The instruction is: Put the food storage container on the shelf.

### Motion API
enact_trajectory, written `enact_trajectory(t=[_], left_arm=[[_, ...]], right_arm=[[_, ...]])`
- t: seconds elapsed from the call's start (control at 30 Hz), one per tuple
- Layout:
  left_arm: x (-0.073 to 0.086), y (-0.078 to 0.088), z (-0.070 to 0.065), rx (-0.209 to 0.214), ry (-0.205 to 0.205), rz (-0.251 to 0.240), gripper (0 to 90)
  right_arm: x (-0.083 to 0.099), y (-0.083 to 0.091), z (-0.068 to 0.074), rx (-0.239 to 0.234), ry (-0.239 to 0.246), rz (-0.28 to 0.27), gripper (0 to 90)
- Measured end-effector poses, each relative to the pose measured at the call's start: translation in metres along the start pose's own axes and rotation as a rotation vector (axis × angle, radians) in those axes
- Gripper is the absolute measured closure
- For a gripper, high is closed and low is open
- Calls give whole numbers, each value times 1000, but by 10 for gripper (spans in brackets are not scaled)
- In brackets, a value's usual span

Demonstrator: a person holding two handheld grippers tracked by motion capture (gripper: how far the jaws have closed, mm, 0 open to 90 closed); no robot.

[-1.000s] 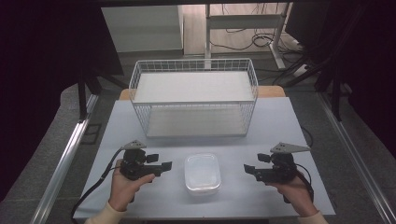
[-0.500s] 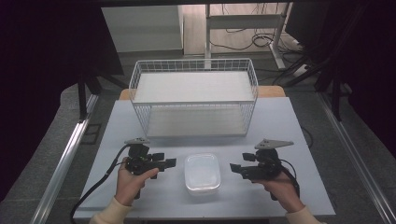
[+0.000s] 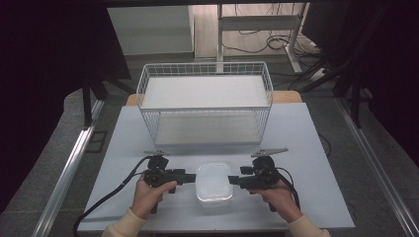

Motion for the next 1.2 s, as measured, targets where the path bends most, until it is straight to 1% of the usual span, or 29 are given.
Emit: enact_trajectory(t=[0.07, 0.17, 0.27, 0.37, 0.43, 0.5, 0.53, 0.57, 0.6, 0.67, 0.73, 0.8, 0.83, 0.87, 0.93, 1.0, 1.1, 1.2], left_arm=[[3, -4, 0, 11, 16, 7, 352], [6, -8, 0, 21, 30, 15, 375], [12, -14, -1, 43, 45, 31, 389], [14, -17, -1, 55, 61, 41, 431], [15, -18, -2, 68, 70, 40, 466], [15, -18, -3, 79, 80, 42, 494], [15, -18, -3, 80, 80, 42, 499], [16, -18, -2, 78, 79, 49, 514], [16, -19, -2, 71, 78, 48, 535], [17, -18, -1, 57, 79, 47, 579], [16, -18, -2, 53, 84, 40, 607], [16, -17, -3, 51, 86, 32, 637], [16, -16, -4, 51, 87, 30, 642], [15, -15, -5, 52, 87, 26, 651], [15, -12, -6, 54, 85, 14, 673], [14, -10, -8, 54, 79, 7, 693], [14, -5, -11, 56, 67, -4, 720], [13, 0, -15, 66, 50, -29, 760]], right_arm=[[1, -2, 0, -4, -17, 1, 324], [5, -6, 0, -11, -53, 10, 345], [8, -9, 1, -21, -65, 18, 357], [13, -15, 4, -21, -58, 43, 380], [14, -16, 4, -28, -73, 46, 401], [14, -16, 3, -37, -97, 43, 434], [15, -16, 3, -45, -117, 42, 454], [15, -16, 2, -50, -125, 40, 470], [15, -16, 2, -61, -149, 40, 480], [15, -15, 0, -58, -180, 36, 522], [14, -13, -2, -50, -221, 23, 595], [14, -10, -4, -53, -266, 21, 632], [14, -10, -4, -56, -276, 20, 646], [14, -8, -5, -64, -300, 16, 663], [14, -5, -6, -77, -328, 5, 691], [13, -3, -5, -84, -335, -4, 709], [12, 1, -2, -91, -333, -13, 733], [10, 5, 0, -104, -330, -25, 770]])
Point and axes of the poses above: each handheld gripper's, and its own axes: y roughly backward along the jaws, x roughly out of its underside, z roughly to its left, the point moved 5 cm from there along -y, roughly forward along the jaws, and after that the axes turned 15 degrees about -z, right-handed, at the moved point
